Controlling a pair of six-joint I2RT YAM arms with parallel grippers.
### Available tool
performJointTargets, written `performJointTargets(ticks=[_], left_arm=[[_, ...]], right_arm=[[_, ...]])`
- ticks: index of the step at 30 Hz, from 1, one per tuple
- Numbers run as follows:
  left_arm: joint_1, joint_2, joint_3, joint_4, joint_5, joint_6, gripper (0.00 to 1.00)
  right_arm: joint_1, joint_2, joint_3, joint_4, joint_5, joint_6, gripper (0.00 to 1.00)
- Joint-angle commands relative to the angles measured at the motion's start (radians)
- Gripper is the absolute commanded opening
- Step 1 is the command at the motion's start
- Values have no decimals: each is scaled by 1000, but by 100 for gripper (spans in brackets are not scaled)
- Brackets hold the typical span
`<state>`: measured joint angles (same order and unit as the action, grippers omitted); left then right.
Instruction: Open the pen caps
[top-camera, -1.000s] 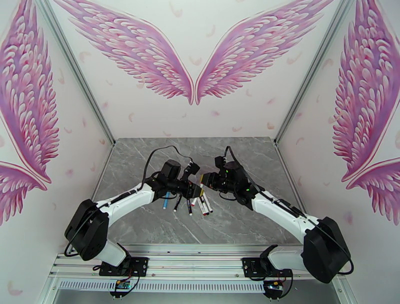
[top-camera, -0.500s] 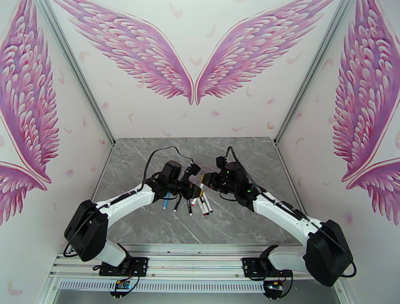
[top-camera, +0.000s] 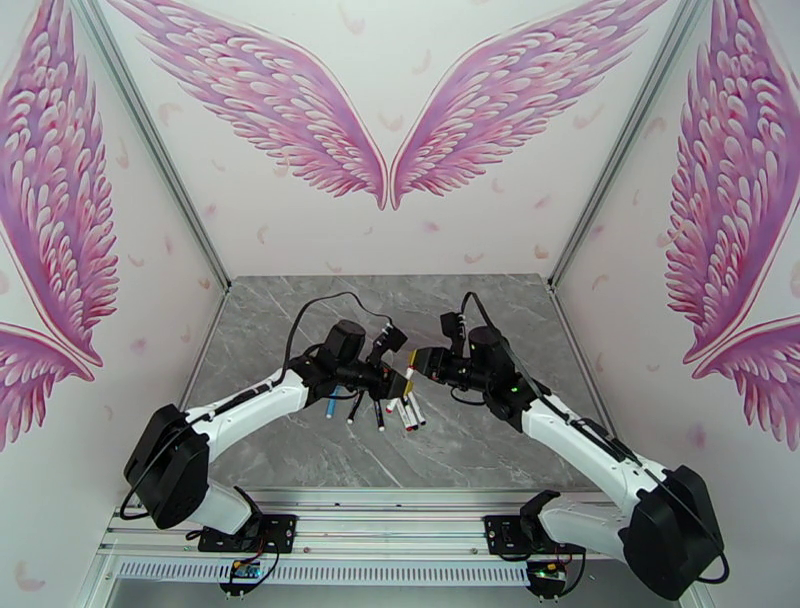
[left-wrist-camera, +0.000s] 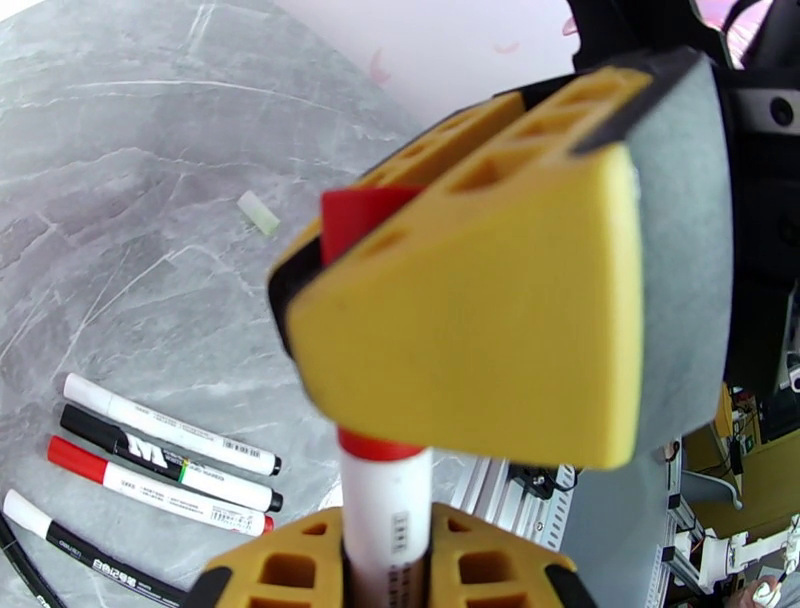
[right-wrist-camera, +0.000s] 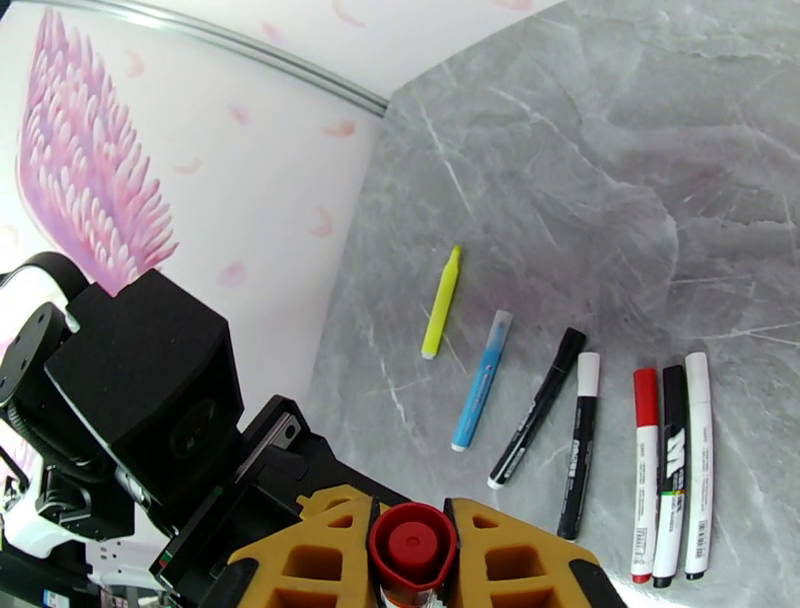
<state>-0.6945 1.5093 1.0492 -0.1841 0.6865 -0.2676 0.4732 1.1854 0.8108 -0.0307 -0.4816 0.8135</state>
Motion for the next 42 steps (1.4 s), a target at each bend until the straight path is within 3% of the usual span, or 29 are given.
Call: performJointTargets(ticks=[1,4,7,10,15,17,22,30,37,42], left_arm=[[-28,-27,23,-157,-25,38,5],[-84,-6,69,-246,-182,78,5],[-142,6,93,-268,-309,91,5],[-171,-7,84,-235,-351,84,4],[-193,-25,59,-183,-328,67,4],[-194,-21,51,-168,-268,60,4],[-162,-43,-1,-85,-75,13,2],[-100,-112,-53,-9,26,-37,0],[-94,-115,-58,-40,11,-25,0],[-113,-108,-54,-48,-119,-25,0]], right_arm=[[-53,-52,30,36,109,-40,17],[-58,-49,66,-67,217,-27,17],[-62,-34,71,-69,241,6,17],[-64,-24,75,-64,256,22,17],[-78,-33,99,-137,328,27,16],[-88,-38,92,-118,312,26,16],[-124,-30,42,56,126,-10,18],[-131,-44,10,157,-17,-72,18],[-132,-33,25,208,-70,-89,19],[-132,-31,49,142,54,-76,18]])
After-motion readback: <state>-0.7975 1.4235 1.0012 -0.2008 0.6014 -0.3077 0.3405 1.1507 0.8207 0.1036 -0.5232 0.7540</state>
